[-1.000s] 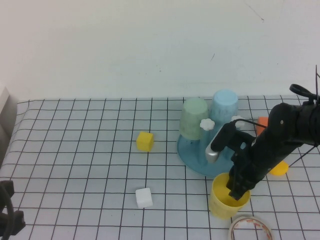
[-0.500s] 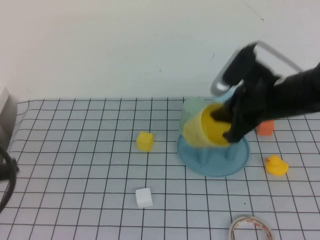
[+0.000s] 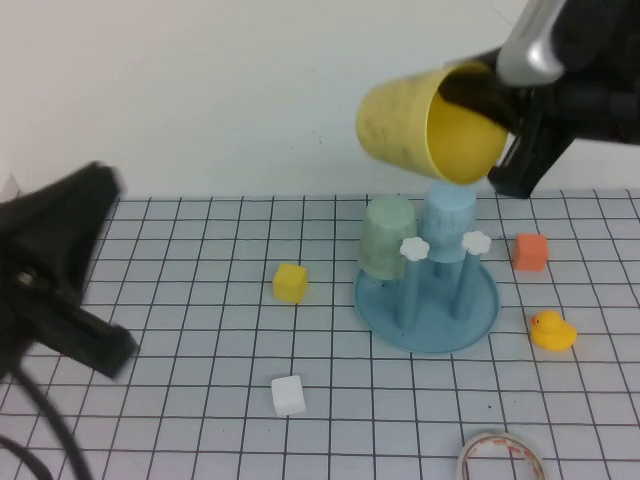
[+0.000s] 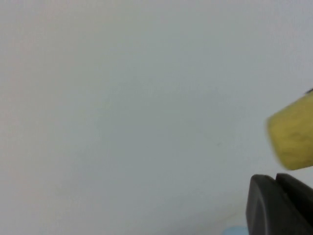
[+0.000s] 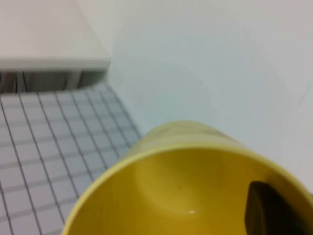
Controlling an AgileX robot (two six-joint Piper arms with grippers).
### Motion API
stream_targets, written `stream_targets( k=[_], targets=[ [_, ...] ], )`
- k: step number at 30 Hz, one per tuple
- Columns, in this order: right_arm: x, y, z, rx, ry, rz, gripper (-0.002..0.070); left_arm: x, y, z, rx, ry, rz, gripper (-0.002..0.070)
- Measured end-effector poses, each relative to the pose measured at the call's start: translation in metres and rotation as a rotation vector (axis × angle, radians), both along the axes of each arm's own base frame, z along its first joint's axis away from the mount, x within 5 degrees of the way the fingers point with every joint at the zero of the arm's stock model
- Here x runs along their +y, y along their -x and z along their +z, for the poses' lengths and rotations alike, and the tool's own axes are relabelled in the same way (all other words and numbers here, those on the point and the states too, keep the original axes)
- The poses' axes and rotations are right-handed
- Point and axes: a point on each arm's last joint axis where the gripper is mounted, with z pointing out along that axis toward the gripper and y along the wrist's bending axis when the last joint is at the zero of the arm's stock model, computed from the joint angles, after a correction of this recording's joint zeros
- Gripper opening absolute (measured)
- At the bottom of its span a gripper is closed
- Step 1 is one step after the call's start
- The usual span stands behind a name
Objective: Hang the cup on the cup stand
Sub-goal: Adjust the cup with two arms
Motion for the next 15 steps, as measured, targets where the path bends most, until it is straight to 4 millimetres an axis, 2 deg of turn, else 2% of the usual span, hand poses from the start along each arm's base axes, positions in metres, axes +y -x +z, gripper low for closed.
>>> stream_targets(
  k=[2, 6, 8, 10, 13, 14, 15],
  targets=[
    [0.000, 0.008, 0.014, -0.044, -0.065, 0.026, 0.0022, -0.012, 0.009, 0.005, -0.036, 0.049, -0.128, -0.0001],
    [0.000, 0.021, 0.030, -0.121, -0.123, 0.086, 0.0022, -0.016, 0.012, 0.008, 0.093, 0.300, -0.226, 0.0006],
    [0.002, 0.026, 0.035, -0.161, -0.125, 0.130, 0.0022, -0.014, 0.012, 0.011, 0.154, 0.449, -0.259, 0.0058],
    [0.004, 0.030, 0.035, -0.201, -0.103, 0.191, 0.0022, -0.012, 0.013, 0.016, 0.195, 0.610, -0.305, 0.0164],
    [0.008, 0.035, 0.031, -0.238, -0.085, 0.250, 0.0022, -0.009, 0.013, 0.022, 0.331, 0.946, -0.416, 0.0454],
    [0.009, 0.036, 0.030, -0.255, -0.075, 0.259, 0.0022, -0.008, 0.013, 0.023, 0.399, 1.068, -0.459, 0.0538],
    [0.010, 0.037, 0.029, -0.274, -0.066, 0.267, 0.0022, -0.007, 0.013, 0.023, 0.468, 1.171, -0.497, 0.0593]
  ],
)
